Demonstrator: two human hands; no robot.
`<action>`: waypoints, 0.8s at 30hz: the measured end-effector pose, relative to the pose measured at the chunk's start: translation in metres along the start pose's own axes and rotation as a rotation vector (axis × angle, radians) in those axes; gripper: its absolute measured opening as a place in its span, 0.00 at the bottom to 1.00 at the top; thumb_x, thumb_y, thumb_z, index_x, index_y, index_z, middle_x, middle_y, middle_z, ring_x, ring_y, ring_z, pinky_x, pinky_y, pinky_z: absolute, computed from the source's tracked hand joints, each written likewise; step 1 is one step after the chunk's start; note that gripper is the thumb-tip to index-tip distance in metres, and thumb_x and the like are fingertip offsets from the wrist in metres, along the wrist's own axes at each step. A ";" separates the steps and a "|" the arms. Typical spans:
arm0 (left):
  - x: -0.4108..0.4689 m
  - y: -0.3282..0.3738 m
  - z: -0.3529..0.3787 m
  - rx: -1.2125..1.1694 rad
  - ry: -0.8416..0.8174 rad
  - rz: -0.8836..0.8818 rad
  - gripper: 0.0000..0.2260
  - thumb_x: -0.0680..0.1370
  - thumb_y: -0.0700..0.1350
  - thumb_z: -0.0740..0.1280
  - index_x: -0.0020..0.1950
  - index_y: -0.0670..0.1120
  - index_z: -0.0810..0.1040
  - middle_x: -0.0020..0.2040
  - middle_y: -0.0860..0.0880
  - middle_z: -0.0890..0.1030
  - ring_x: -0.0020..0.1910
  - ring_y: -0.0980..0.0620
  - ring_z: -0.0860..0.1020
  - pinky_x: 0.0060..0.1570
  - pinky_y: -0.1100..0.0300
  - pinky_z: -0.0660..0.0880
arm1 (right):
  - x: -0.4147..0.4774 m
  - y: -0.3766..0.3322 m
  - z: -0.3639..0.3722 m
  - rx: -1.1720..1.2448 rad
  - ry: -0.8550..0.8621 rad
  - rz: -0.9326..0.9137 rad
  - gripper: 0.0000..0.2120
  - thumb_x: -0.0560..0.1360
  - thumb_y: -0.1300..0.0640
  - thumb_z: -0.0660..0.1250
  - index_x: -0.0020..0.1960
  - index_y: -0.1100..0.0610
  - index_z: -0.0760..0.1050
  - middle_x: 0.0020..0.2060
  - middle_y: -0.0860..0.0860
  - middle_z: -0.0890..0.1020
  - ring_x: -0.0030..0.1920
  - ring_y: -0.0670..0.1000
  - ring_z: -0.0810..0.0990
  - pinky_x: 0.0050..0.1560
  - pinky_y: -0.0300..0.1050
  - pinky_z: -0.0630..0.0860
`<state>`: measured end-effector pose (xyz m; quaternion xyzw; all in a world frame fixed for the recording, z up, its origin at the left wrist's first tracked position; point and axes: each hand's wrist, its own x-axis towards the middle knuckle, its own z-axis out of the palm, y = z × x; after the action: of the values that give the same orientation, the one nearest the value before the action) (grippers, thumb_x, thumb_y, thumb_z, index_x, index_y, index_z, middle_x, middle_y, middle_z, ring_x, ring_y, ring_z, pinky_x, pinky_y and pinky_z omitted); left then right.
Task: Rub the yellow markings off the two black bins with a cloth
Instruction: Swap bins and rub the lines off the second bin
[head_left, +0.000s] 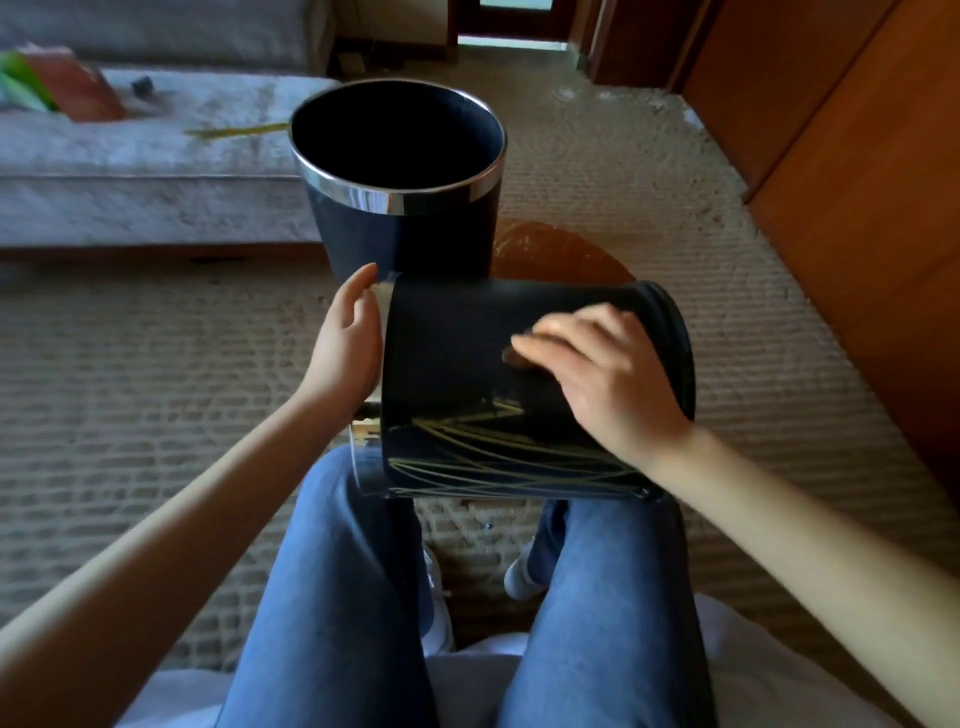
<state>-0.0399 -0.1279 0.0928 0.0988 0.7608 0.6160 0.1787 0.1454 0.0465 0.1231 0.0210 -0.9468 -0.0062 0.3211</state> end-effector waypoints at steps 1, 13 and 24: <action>0.000 -0.001 0.000 0.001 0.006 0.003 0.18 0.86 0.46 0.53 0.75 0.54 0.70 0.55 0.51 0.81 0.34 0.63 0.76 0.34 0.68 0.73 | 0.019 0.008 0.006 0.004 -0.025 0.063 0.12 0.77 0.68 0.67 0.57 0.58 0.83 0.50 0.54 0.84 0.45 0.60 0.78 0.46 0.56 0.76; -0.006 0.004 -0.001 -0.042 -0.029 0.011 0.23 0.80 0.56 0.55 0.74 0.57 0.70 0.70 0.40 0.76 0.63 0.46 0.78 0.71 0.46 0.68 | -0.040 -0.040 -0.003 0.010 0.030 -0.160 0.10 0.80 0.64 0.67 0.59 0.57 0.83 0.54 0.53 0.85 0.53 0.55 0.80 0.54 0.53 0.76; -0.013 -0.001 -0.004 -0.060 -0.029 0.047 0.22 0.81 0.53 0.54 0.76 0.54 0.69 0.72 0.46 0.74 0.73 0.45 0.71 0.75 0.43 0.64 | 0.066 -0.014 0.020 0.047 -0.072 0.130 0.13 0.74 0.69 0.67 0.54 0.60 0.84 0.43 0.55 0.83 0.42 0.62 0.77 0.42 0.59 0.77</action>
<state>-0.0298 -0.1365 0.0949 0.1198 0.7367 0.6412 0.1781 0.0813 0.0293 0.1472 -0.0330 -0.9570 0.0361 0.2859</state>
